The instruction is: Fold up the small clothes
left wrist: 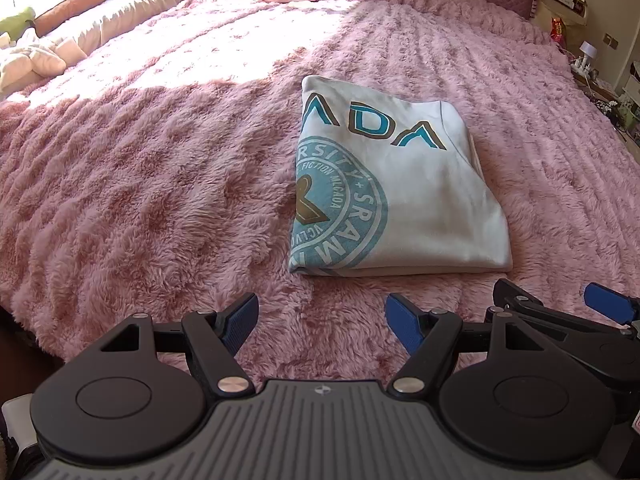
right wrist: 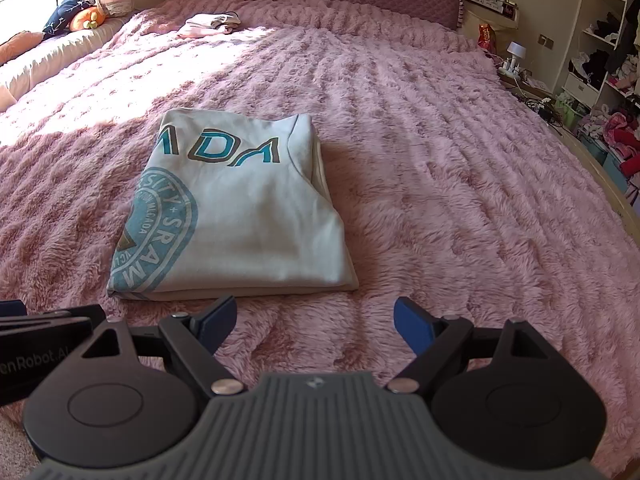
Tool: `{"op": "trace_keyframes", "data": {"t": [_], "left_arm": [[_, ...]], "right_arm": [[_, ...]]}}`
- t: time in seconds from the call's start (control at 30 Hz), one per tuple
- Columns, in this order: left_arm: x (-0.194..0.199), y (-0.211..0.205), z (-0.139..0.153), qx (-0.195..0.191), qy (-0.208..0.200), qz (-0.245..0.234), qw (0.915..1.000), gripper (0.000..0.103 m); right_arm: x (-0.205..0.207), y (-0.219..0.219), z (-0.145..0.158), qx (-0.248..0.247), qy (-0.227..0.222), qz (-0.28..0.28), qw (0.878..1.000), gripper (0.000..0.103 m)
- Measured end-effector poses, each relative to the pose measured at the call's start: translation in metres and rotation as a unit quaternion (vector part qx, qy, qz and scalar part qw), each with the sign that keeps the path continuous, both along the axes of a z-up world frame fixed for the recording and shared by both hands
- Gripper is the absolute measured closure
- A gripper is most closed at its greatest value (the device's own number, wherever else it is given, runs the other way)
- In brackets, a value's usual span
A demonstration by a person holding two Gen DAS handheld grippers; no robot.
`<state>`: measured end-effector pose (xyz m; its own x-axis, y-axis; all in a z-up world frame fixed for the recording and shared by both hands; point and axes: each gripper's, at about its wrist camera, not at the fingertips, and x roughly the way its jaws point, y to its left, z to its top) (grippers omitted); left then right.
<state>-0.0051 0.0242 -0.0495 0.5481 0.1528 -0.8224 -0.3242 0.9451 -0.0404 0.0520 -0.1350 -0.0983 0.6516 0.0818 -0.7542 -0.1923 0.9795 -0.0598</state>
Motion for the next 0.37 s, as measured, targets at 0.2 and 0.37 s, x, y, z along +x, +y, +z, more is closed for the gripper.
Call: {"op": "trace_keyframes", "data": {"t": [0.2, 0.37], "left_arm": [[0.0010, -0.0006, -0.0005, 0.002, -0.002, -0.002, 1.0000, 0.018], [0.0016, 0.0002, -0.0012, -0.003, 0.003, -0.002, 1.0000, 0.018]], "right_arm": [[0.0007, -0.0005, -0.0009, 0.000, 0.002, 0.000, 1.000, 0.021], [0.0012, -0.0010, -0.0015, -0.001, 0.003, 0.001, 1.000, 0.021]]}}
